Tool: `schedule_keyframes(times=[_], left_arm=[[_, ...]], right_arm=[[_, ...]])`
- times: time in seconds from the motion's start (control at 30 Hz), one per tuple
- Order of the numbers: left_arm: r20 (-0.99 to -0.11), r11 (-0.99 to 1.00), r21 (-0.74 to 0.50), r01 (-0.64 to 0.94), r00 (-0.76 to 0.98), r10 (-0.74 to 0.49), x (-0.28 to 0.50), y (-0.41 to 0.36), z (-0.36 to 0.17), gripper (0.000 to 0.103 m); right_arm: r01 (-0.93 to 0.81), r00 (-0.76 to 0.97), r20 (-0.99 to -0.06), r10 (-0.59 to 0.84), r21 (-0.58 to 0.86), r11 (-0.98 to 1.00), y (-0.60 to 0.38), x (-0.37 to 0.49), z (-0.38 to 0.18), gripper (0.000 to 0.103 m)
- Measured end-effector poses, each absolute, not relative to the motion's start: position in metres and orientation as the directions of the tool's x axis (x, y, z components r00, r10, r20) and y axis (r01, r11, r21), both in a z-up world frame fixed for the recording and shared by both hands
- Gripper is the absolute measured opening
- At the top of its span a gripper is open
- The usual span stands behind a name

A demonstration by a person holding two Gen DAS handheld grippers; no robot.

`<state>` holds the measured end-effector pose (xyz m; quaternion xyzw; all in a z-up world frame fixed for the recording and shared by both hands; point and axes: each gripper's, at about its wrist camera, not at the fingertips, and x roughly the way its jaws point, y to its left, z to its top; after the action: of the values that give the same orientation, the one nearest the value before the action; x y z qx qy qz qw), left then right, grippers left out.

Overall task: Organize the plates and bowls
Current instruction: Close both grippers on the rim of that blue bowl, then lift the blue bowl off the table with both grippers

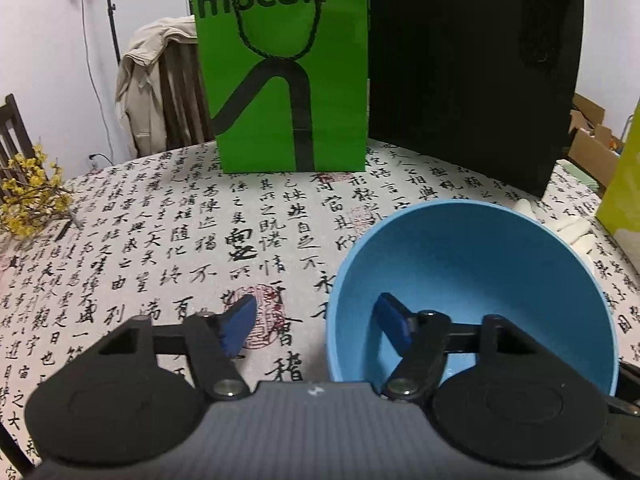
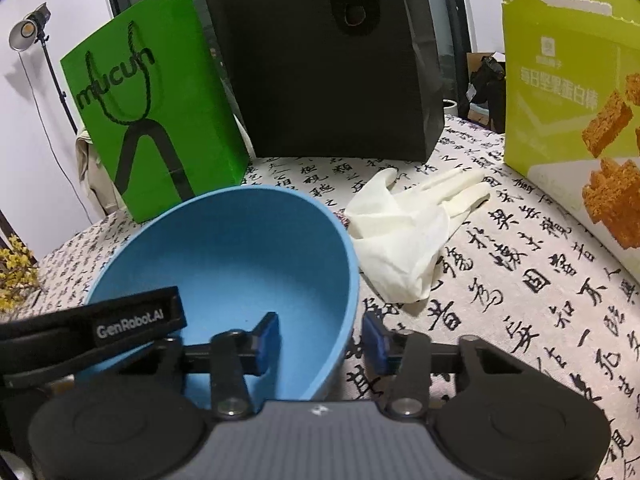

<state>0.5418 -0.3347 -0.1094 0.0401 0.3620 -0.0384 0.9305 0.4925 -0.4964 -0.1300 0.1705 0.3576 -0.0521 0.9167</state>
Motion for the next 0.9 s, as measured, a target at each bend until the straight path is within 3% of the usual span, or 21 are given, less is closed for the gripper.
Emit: schedule_keyframes(times=[0.3, 0.9], left_arm=[[-0.684, 0.984, 0.018, 0.175, 0.72, -0.115, 0.5369, -0.3406, -0.1111, 0.025], [-0.668, 0.988, 0.024, 0.154, 0.738, -0.099, 0.5326, -0.3368, -0.1079, 0.025]], right_arm=[[0.221, 0.755, -0.654, 0.051, 0.327, 0.919, -0.502, 0.4908, -0.1286, 0.023], [0.234, 0.766, -0.639, 0.066, 0.374, 0.897, -0.5062, 0.4872, -0.1267, 0.011]])
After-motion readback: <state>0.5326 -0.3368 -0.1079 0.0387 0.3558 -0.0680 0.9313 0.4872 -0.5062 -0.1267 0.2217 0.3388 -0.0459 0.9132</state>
